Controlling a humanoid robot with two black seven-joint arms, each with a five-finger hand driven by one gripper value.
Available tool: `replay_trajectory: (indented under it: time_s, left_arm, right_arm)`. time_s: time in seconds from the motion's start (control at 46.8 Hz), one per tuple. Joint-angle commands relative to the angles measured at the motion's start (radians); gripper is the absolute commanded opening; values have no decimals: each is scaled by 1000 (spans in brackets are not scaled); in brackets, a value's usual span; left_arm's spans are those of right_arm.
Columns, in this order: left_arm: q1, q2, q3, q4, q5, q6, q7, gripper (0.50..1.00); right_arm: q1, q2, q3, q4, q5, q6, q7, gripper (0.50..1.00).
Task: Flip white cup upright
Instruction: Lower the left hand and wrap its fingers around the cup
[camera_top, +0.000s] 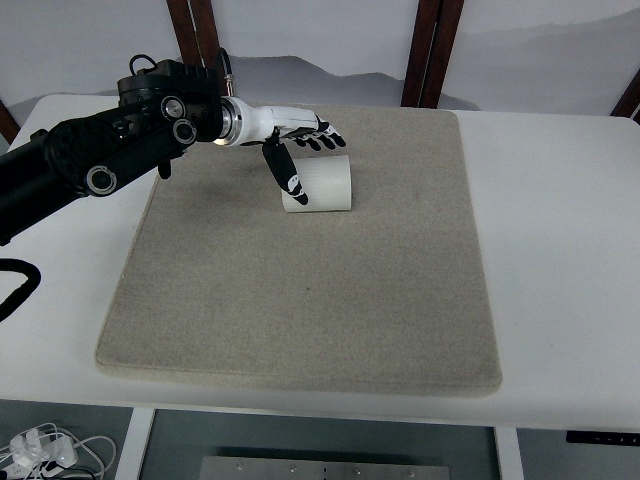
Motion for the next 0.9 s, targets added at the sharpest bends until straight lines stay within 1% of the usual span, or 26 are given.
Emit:
replay_trajectory:
  time_s: [0.0, 0.235, 0.449, 0.491, 0.577, 0.683, 0.769, 0.833, 0.876]
  left_arm:
    - [0, -19, 4, 7, 13, 5, 4, 975]
    - [4, -51, 7, 57, 41, 9, 4, 969]
    - [7, -74, 29, 91, 50, 35, -2, 958]
    - [10, -79, 29, 92, 50, 38, -2, 947]
    - [10, -90, 29, 105, 51, 41, -2, 943]
    - [10, -105, 30, 123, 51, 44, -2, 889]
    - [10, -107, 36, 126, 54, 48, -2, 825]
    - [10, -107, 43, 126, 62, 52, -4, 793]
    - [10, -107, 44, 126, 64, 52, -4, 780]
  right_arm:
    - [0, 0, 0, 0, 0, 0, 0, 952]
    - [0, 0, 0, 0, 0, 0, 0, 952]
    - [0, 0, 0, 0, -1, 0, 0, 952]
    - [0, 0, 0, 0, -1, 0, 0, 952]
    - [0, 0, 0, 0, -1, 0, 0, 952]
    - [0, 0, 0, 0, 0, 0, 0, 952]
    - [0, 0, 0, 0, -1, 0, 0, 952]
    - [0, 0, 0, 0, 0, 0, 0, 952]
    - [0, 0, 0, 0, 0, 0, 0, 952]
